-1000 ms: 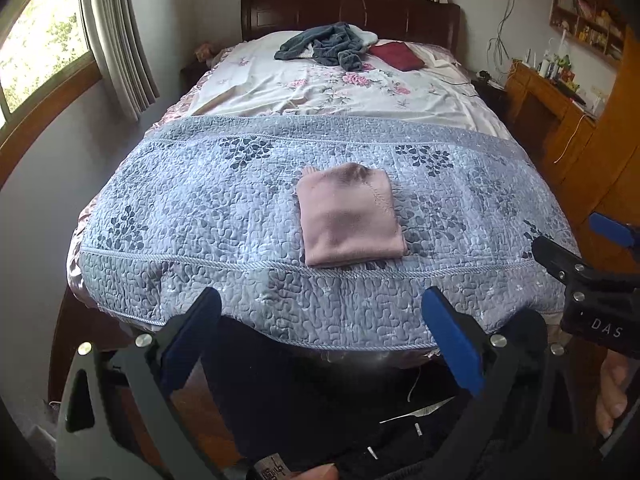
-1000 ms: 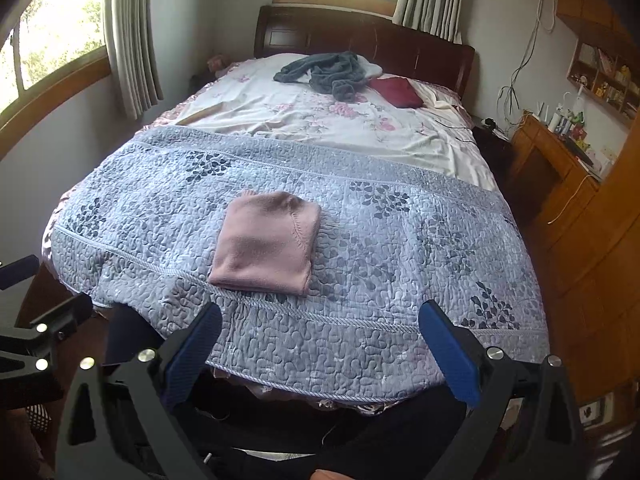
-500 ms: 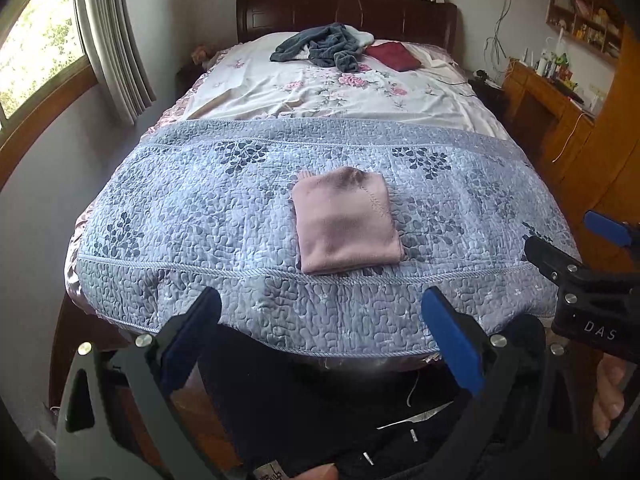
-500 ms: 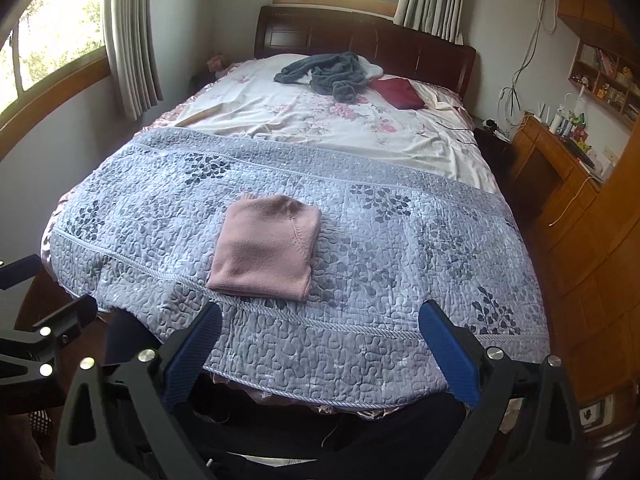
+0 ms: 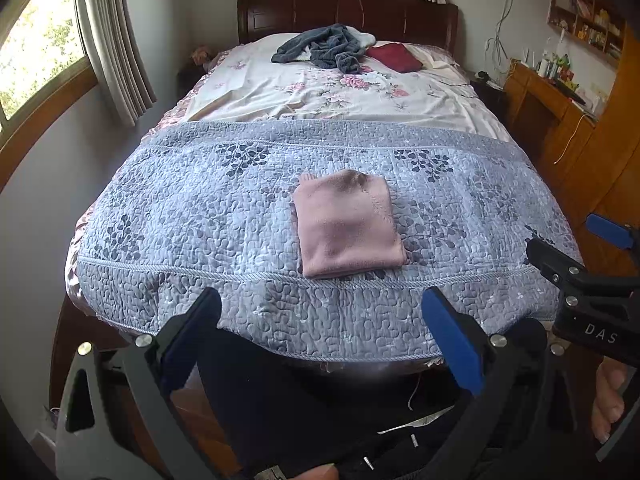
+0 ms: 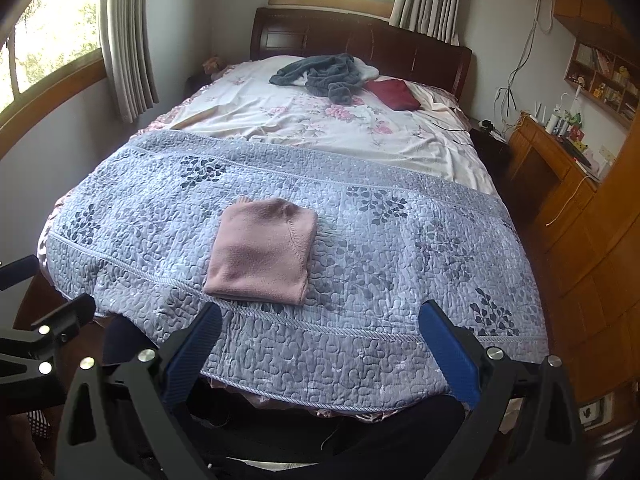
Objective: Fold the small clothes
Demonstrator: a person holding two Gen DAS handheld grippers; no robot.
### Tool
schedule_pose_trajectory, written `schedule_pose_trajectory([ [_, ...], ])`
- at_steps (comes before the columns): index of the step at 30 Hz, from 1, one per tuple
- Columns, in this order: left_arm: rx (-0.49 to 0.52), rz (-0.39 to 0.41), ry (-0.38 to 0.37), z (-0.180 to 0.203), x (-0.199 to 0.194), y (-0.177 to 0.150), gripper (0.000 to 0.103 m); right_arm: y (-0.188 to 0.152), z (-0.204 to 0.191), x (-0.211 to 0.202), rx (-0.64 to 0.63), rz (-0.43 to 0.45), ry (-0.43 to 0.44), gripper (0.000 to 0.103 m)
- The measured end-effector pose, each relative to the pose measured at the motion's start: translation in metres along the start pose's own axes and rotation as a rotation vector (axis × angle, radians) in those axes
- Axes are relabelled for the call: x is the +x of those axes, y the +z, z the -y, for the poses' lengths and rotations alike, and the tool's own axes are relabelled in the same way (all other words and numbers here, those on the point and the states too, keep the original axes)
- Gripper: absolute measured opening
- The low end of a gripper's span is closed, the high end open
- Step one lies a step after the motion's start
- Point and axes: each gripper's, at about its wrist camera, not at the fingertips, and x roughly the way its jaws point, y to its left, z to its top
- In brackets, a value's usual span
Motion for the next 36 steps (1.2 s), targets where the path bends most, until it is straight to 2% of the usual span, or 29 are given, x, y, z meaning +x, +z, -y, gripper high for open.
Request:
schedule_pose_trajectory([
  [36,0.003,-0.019,-0.008,-0.004,0.009,0.002,0.099,0.0,0.003,0.011,0.03,-0.02,0.032,0.099],
])
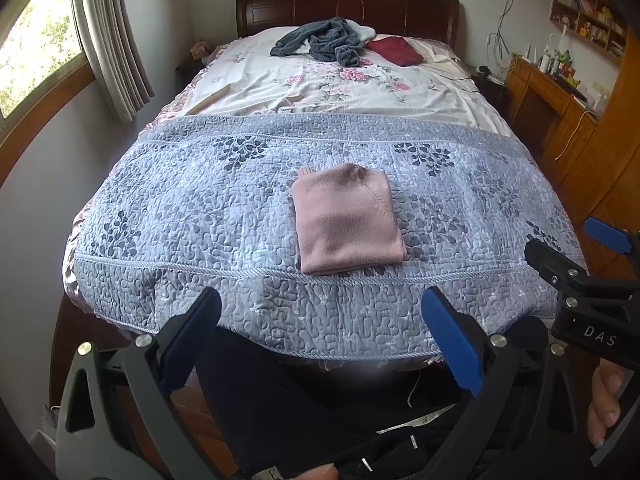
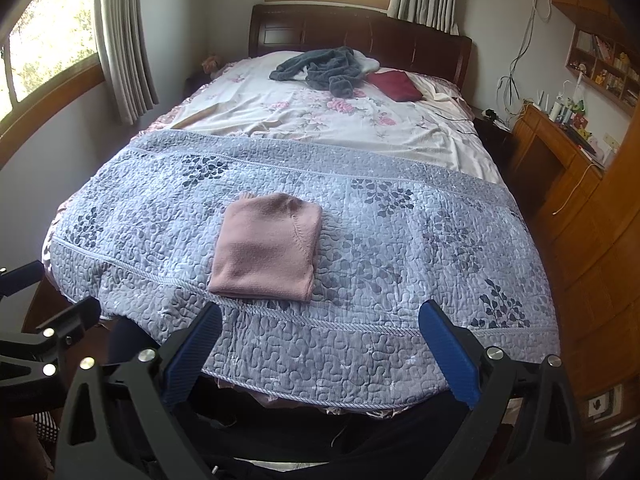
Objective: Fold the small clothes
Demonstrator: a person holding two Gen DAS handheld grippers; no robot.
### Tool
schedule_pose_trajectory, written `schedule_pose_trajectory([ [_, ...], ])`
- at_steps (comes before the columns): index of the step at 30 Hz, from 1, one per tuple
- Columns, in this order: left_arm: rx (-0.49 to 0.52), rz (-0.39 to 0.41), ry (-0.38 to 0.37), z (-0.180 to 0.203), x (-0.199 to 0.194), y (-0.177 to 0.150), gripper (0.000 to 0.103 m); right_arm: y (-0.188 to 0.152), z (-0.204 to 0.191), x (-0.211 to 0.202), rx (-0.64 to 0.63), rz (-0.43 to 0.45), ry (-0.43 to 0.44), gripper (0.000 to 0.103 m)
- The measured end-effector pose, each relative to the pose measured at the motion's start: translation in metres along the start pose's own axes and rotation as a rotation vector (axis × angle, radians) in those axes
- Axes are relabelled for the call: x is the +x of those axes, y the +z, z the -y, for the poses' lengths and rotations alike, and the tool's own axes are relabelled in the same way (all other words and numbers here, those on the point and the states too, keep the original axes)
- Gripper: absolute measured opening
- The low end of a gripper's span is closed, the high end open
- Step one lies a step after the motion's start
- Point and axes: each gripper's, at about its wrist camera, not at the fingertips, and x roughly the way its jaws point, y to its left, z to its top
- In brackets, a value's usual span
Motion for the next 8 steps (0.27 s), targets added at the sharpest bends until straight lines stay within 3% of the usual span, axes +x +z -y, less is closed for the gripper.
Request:
schedule_pose_trajectory([
  [8,0.003,0.002,-0.002,0.0019,-0.0006,0.001,0.099,-0.0006,-0.0012,-0.001,0.006,0.004,0.002,0.099],
])
